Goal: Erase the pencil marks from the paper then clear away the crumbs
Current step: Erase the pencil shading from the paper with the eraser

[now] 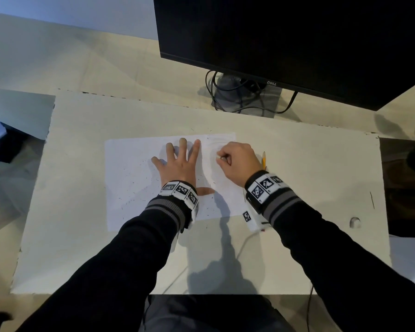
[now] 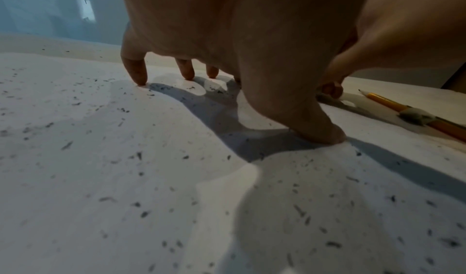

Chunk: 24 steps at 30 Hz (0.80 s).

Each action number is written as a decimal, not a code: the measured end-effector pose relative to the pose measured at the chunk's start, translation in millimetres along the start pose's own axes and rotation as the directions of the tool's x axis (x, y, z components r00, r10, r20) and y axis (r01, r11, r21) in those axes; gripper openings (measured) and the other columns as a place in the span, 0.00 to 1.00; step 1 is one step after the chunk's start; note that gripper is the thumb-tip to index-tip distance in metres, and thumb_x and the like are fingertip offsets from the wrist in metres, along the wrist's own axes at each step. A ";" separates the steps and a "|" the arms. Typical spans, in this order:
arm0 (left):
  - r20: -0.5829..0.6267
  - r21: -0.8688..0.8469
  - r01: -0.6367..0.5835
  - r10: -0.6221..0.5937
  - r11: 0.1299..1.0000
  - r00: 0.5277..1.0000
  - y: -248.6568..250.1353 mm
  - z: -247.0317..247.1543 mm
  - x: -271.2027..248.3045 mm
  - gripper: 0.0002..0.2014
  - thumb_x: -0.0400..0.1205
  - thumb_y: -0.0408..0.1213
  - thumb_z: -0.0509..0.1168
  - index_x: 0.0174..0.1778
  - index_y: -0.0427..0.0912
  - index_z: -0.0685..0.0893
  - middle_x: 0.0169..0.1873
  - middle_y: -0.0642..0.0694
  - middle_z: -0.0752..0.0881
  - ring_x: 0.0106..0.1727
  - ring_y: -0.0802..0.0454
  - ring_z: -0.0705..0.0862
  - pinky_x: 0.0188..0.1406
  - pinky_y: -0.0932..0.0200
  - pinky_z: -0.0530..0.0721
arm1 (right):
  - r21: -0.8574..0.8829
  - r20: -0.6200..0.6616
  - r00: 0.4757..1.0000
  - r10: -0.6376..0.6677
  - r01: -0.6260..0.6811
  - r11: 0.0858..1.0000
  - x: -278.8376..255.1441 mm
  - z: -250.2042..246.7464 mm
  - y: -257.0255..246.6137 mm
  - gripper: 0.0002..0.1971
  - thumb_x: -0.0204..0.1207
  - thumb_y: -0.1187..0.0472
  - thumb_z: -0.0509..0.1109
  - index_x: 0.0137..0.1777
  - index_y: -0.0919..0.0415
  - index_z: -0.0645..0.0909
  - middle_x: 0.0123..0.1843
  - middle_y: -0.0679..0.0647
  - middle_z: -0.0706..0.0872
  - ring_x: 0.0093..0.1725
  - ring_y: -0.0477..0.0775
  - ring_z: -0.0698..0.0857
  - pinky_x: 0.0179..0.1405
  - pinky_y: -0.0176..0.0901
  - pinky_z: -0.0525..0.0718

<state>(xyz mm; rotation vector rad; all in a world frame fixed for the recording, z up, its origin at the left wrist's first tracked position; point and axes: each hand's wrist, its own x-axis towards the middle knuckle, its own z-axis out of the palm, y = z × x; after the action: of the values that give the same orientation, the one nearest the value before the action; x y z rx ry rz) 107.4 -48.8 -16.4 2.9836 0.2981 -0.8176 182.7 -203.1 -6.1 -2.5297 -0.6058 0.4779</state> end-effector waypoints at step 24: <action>0.007 0.031 -0.059 0.058 0.998 0.998 -2.4 -1.8 -4.6 0.62 0.62 0.82 0.62 0.83 0.64 0.33 0.82 0.44 0.43 0.80 0.34 0.51 0.67 0.28 0.70 | 0.013 0.006 0.984 0.180 -0.181 0.983 -25.7 -12.9 14.5 0.02 0.76 0.63 0.74 0.47 0.60 0.88 0.38 0.46 0.82 0.38 0.44 0.79 0.50 0.42 0.84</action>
<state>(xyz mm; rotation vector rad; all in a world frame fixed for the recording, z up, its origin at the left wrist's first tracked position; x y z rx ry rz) 103.9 -47.1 -12.5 3.0019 0.1987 -0.8322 171.4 -232.1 2.3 -2.5831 -0.3744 0.5497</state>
